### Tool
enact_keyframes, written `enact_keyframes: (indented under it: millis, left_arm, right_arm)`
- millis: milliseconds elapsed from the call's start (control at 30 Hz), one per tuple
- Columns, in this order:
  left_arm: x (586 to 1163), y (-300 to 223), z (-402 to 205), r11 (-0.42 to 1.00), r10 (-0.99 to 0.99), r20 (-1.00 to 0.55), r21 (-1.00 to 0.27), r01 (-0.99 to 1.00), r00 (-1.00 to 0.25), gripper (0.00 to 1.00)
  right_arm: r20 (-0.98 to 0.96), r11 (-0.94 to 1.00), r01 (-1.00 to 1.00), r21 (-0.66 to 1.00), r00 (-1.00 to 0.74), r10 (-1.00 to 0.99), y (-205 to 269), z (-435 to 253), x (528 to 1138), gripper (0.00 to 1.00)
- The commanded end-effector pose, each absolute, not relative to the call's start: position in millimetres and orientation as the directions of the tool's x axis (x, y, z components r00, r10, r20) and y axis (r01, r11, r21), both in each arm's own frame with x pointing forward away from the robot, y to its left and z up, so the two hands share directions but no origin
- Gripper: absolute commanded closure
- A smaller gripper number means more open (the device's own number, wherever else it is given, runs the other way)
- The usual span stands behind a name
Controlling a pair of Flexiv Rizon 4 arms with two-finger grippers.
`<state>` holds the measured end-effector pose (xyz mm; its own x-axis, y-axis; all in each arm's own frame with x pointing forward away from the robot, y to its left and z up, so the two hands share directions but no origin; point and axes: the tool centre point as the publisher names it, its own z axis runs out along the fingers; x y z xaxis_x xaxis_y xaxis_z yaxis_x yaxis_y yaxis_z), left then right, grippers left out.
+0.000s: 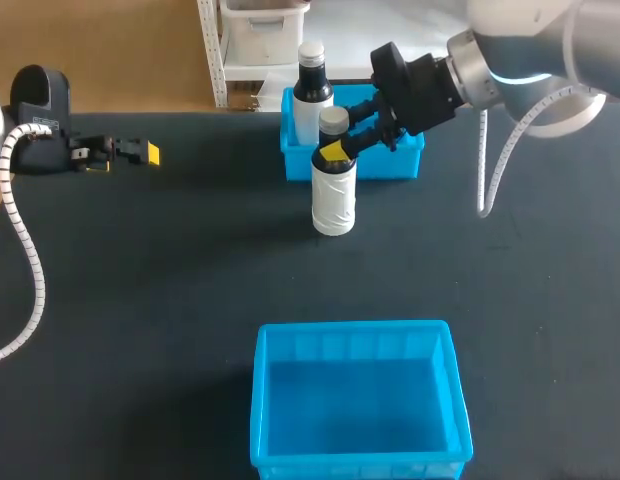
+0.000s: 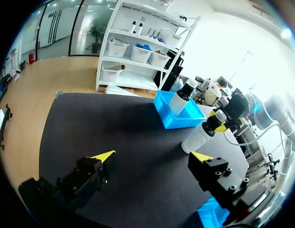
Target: Pick up the bottle, and place it in the far bin if it is heavy, or in the near bin if it is light.
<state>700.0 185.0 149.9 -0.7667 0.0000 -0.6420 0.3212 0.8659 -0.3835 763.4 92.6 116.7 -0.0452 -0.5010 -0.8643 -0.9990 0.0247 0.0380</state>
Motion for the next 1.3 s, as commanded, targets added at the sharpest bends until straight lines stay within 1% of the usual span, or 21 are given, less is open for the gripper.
enact_keyframes:
  millis: [33, 100, 133, 167, 733, 1300]
  left_arm:
    - [700.0, 185.0, 149.9, 0.866, 0.000, -0.642, -0.383, 0.321, -0.767, 0.00]
    - [700.0, 185.0, 149.9, 0.866, 0.000, -0.642, -0.383, 0.321, -0.767, 0.00]
    - [700.0, 185.0, 149.9, 0.866, 0.000, -0.642, -0.383, 0.321, -0.767, 0.00]
    - [700.0, 185.0, 149.9, 0.866, 0.000, -0.642, -0.383, 0.321, -0.767, 0.00]
    - [700.0, 185.0, 149.9, 0.866, 0.000, -0.642, -0.383, 0.321, -0.767, 0.00]
    - [700.0, 185.0, 149.9, 0.866, 0.000, -0.642, -0.383, 0.321, -0.767, 0.00]
  right_arm:
    - [-0.865, 0.023, -0.999, 0.038, -0.045, -0.501, 92.5, 116.6, 764.3, 0.66]
    - [-0.864, 0.022, -0.999, 0.038, -0.044, -0.501, 92.5, 116.8, 763.6, 0.80]
    - [-0.864, 0.022, -0.999, 0.038, -0.044, -0.501, 92.4, 117.0, 763.1, 0.93]
    - [-0.864, 0.023, -0.999, 0.037, -0.044, -0.501, 92.1, 117.5, 762.4, 1.00]
    - [-0.863, 0.058, -0.998, 0.007, -0.035, -0.504, 71.3, 140.3, 749.1, 1.00]
    - [-0.855, 0.117, -0.993, -0.009, -0.053, -0.515, 36.0, 188.8, 758.5, 1.00]
